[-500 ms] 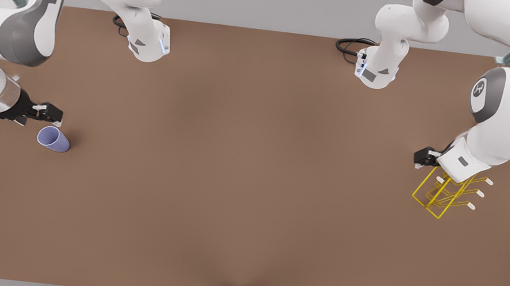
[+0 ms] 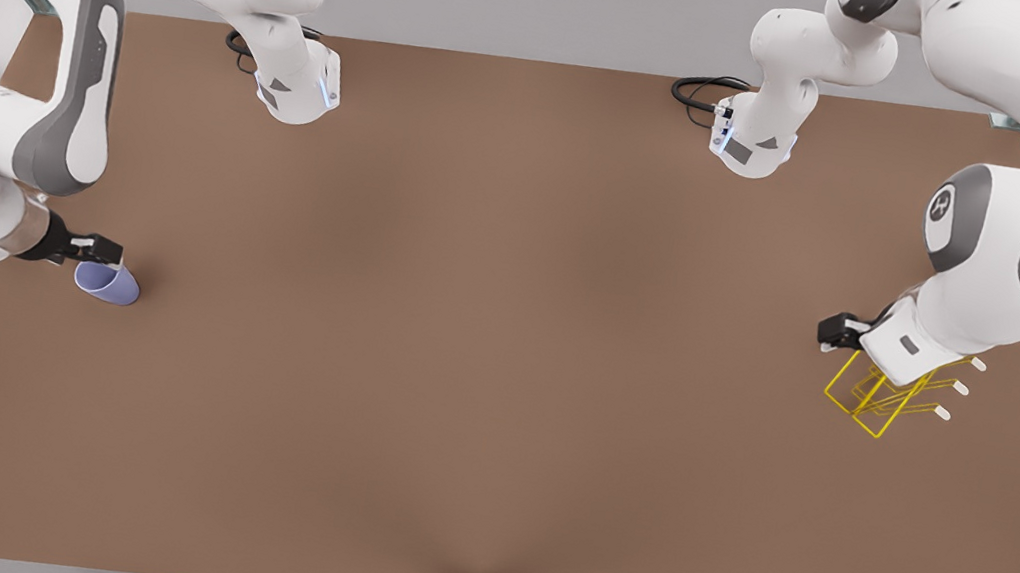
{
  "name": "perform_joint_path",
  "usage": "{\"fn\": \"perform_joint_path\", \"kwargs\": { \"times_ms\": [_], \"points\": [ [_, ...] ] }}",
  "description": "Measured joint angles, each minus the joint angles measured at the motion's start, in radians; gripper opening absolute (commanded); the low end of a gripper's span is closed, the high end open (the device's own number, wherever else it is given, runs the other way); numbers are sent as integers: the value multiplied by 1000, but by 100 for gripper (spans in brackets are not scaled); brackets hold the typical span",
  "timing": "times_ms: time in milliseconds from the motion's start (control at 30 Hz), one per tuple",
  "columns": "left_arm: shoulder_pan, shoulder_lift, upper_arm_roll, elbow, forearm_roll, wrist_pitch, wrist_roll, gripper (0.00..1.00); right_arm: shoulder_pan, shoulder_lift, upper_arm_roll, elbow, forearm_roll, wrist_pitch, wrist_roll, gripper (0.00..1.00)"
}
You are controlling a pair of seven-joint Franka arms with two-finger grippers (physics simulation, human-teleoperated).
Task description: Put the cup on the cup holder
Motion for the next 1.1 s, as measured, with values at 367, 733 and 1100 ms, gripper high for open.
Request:
{"fn": "perform_joint_path", "kwargs": {
  "times_ms": [367, 733, 1100],
  "points": [
    [0, 25, 1, 0, 1, 4, 2, 100, 0, 72, -57, -156, 12, 336, -163, 100],
    [-1, 40, 2, 0, 3, 3, 3, 100, -36, 51, -59, -284, 14, 440, -284, 100],
    [-1, 58, 2, -2, 3, -4, 2, 100, -51, 47, -59, -382, 15, 484, -358, 100]
  ]
}}
